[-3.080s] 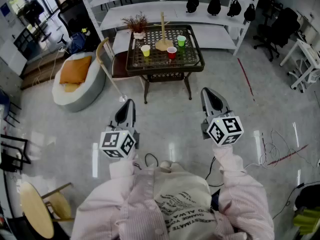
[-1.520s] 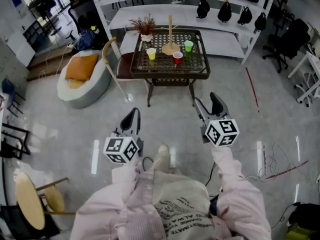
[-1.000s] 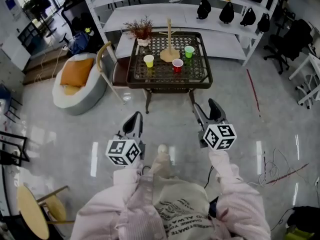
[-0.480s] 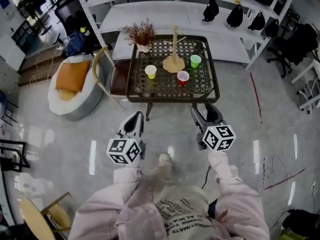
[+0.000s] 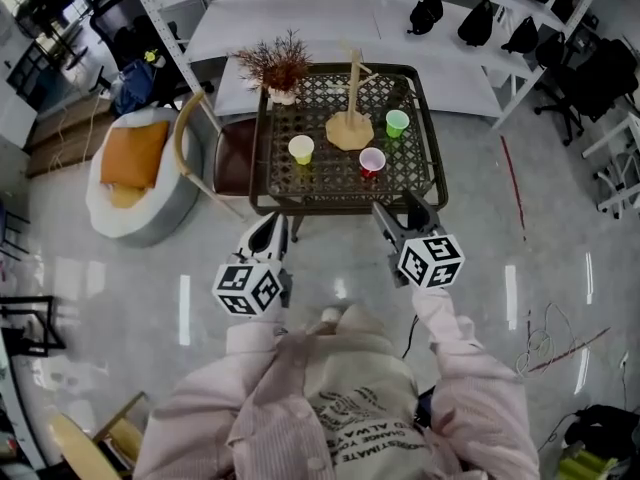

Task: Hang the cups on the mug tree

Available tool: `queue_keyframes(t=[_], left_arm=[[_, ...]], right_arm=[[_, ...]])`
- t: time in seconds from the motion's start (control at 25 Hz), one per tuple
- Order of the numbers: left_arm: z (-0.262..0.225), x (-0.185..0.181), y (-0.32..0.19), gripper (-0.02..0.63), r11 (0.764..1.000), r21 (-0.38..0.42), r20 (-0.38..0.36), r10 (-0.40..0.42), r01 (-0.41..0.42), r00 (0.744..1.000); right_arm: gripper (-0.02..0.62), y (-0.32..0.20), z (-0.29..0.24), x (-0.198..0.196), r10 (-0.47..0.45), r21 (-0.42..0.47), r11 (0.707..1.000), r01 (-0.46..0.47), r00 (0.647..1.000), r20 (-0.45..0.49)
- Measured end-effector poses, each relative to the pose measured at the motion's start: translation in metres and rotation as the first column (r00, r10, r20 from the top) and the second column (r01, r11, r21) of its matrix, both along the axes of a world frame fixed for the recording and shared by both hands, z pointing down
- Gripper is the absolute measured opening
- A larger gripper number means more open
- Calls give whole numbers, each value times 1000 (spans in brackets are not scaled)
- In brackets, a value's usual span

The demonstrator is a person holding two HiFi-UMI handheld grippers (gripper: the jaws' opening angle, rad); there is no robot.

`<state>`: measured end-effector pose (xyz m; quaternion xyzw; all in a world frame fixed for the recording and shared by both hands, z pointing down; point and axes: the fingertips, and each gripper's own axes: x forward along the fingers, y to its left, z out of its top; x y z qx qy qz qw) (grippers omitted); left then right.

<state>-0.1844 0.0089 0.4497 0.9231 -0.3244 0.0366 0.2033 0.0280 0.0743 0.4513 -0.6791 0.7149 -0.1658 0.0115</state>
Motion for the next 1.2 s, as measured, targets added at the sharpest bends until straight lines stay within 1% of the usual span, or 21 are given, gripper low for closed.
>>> queue_keyframes(t=[0.32, 0.68, 0.96, 1.2], left_arm=[[17, 8, -38, -2, 999, -46, 5, -13, 13, 1000], [37, 18, -93, -2, 991, -103, 15, -79, 80, 997], [61, 29, -126, -2, 980, -158, 29, -120, 123, 992], [86, 35, -139, -2, 963, -214, 47, -156, 162, 987]], right_arm=[[270, -51, 11, -5, -49, -28, 998, 49, 998, -31], [270, -124, 35, -11, -154, -67, 986, 153, 988, -20], [270, -166, 66, -29, -263, -128, 957, 259, 964, -21], [270, -184, 103, -44, -344, -202, 920, 337, 939, -2]])
